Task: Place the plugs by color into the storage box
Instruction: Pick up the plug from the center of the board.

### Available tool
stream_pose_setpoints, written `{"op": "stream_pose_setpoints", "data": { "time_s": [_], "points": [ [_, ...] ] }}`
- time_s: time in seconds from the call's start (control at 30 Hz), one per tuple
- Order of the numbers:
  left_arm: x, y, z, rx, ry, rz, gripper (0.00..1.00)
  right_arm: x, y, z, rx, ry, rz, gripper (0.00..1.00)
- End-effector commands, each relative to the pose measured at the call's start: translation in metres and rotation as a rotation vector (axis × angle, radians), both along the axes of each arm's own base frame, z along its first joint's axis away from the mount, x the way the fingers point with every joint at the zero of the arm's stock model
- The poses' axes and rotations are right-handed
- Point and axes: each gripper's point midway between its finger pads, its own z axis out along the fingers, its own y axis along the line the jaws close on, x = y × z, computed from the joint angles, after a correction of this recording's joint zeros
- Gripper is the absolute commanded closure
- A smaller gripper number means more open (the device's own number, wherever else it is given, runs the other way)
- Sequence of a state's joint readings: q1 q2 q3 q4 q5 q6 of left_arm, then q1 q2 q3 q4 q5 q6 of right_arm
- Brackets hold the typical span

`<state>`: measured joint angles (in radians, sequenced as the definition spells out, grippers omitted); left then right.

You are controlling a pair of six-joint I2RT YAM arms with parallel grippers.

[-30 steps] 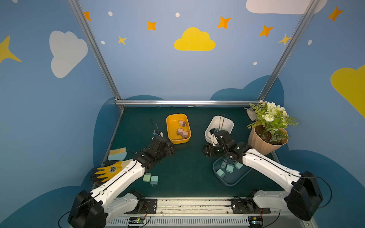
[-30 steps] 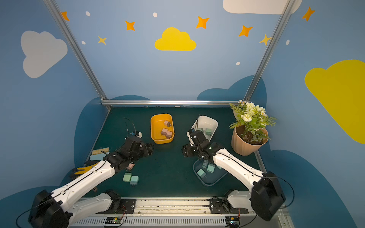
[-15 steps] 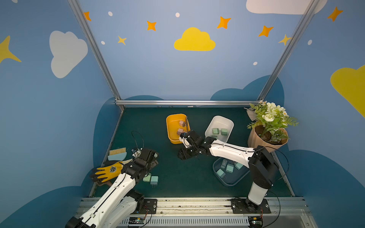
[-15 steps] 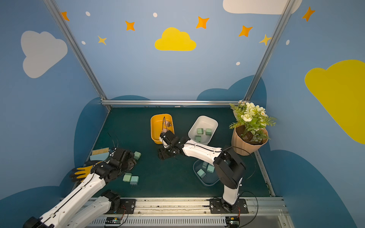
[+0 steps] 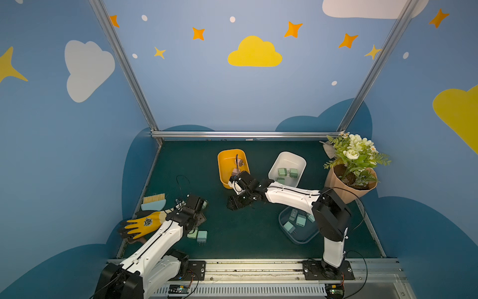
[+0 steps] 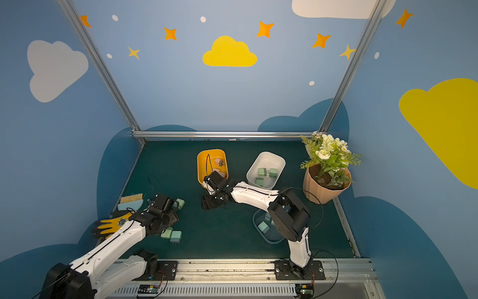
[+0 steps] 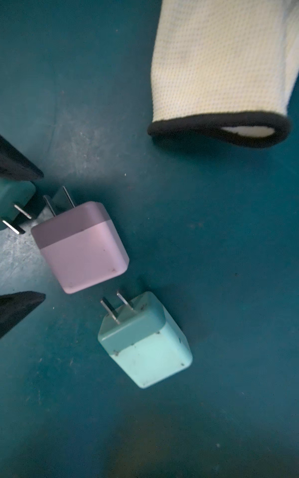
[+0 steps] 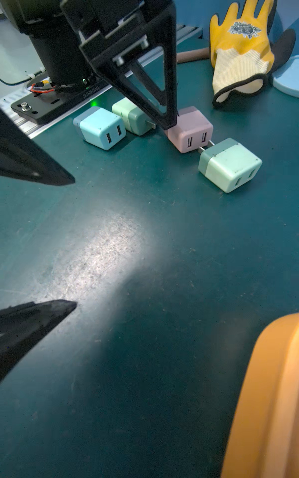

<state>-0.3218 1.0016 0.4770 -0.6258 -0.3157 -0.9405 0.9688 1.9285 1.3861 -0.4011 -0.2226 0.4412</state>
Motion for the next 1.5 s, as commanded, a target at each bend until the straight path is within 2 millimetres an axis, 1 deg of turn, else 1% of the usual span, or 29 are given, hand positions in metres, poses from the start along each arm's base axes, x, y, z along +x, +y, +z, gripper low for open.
{"op": "stream_pose_setpoints", "data": {
  "time_s": [0.0,0.13,0.23,0.37,0.57,0.87,1.1,1.37,1.47],
  "points": [
    [0.013,0.000,0.006,0.023,-0.012,-0.056,0.32,-0.003,0.002,-0.007,-0.023,0.027,0.011,0.29],
    [0.024,-0.002,0.005,0.014,-0.021,-0.083,0.32,-0.002,0.006,-0.007,-0.018,0.033,0.016,0.30],
    [0.033,-0.005,0.004,0.020,-0.034,-0.138,0.31,-0.001,0.006,-0.010,-0.026,0.026,0.017,0.31],
    [0.036,-0.003,0.003,0.041,-0.015,-0.148,0.32,0.001,0.004,-0.014,-0.040,0.032,0.014,0.31],
    [0.037,-0.009,-0.006,0.015,0.010,-0.167,0.32,0.002,0.007,-0.014,-0.042,0.036,0.012,0.31],
    [0.035,-0.013,-0.009,-0.001,0.057,-0.183,0.33,0.002,0.003,-0.016,-0.060,0.026,0.008,0.32],
    [0.036,-0.016,-0.016,-0.007,0.098,-0.197,0.33,0.005,0.002,-0.017,-0.069,0.018,-0.011,0.33],
    [0.038,-0.016,-0.022,0.007,0.156,-0.199,0.33,0.005,0.002,-0.016,-0.064,0.013,-0.020,0.34],
    [0.039,-0.017,-0.022,0.002,0.157,-0.206,0.39,0.005,0.004,-0.013,-0.048,0.018,-0.023,0.34]
  ]
}}
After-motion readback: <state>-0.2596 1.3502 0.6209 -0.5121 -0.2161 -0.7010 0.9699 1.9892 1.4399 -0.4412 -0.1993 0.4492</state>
